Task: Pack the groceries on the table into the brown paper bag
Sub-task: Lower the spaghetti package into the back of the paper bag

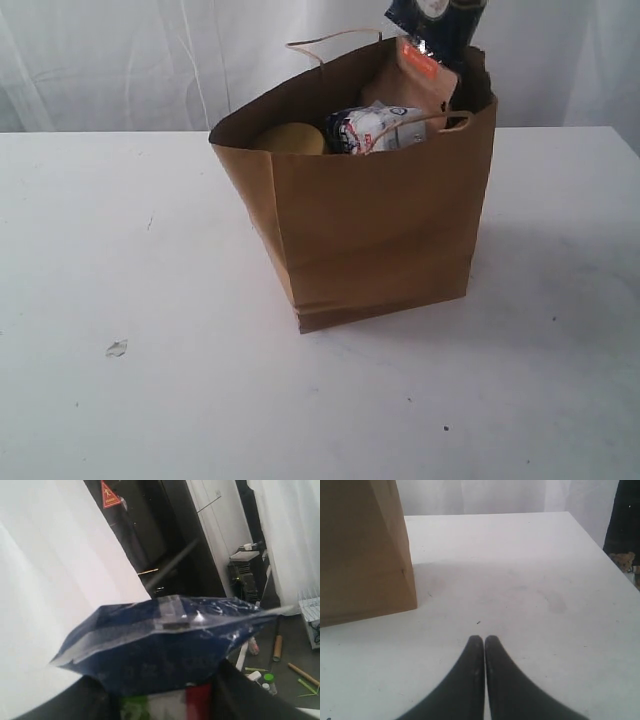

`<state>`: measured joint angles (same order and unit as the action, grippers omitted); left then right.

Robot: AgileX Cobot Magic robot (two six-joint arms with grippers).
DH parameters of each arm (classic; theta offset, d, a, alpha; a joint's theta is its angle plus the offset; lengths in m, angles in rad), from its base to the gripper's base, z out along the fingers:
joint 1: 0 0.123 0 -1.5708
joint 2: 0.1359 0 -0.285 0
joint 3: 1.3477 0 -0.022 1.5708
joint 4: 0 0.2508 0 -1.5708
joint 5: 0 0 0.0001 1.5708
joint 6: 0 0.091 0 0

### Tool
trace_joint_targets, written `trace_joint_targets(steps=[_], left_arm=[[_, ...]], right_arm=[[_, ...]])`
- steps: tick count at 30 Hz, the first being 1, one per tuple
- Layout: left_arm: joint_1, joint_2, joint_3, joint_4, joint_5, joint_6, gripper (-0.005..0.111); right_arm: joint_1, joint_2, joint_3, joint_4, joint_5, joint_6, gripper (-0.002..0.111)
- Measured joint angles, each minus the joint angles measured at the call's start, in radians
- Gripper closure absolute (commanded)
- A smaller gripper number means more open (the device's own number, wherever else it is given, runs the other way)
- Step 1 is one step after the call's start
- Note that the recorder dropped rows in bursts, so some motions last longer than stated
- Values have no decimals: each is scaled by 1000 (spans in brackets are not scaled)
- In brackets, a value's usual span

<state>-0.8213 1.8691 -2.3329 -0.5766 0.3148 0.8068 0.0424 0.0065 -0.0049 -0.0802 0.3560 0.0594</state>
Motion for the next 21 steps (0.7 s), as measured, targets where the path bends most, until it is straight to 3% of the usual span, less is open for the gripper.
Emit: trace_joint_targets(steps=[10, 21], left_arm=[[9, -20, 138, 3, 2, -35, 107], [9, 7, 145, -108, -55, -23, 107]], right_arm=[[0, 0, 0, 0, 0, 0, 107], [0, 0, 0, 0, 0, 0, 107]])
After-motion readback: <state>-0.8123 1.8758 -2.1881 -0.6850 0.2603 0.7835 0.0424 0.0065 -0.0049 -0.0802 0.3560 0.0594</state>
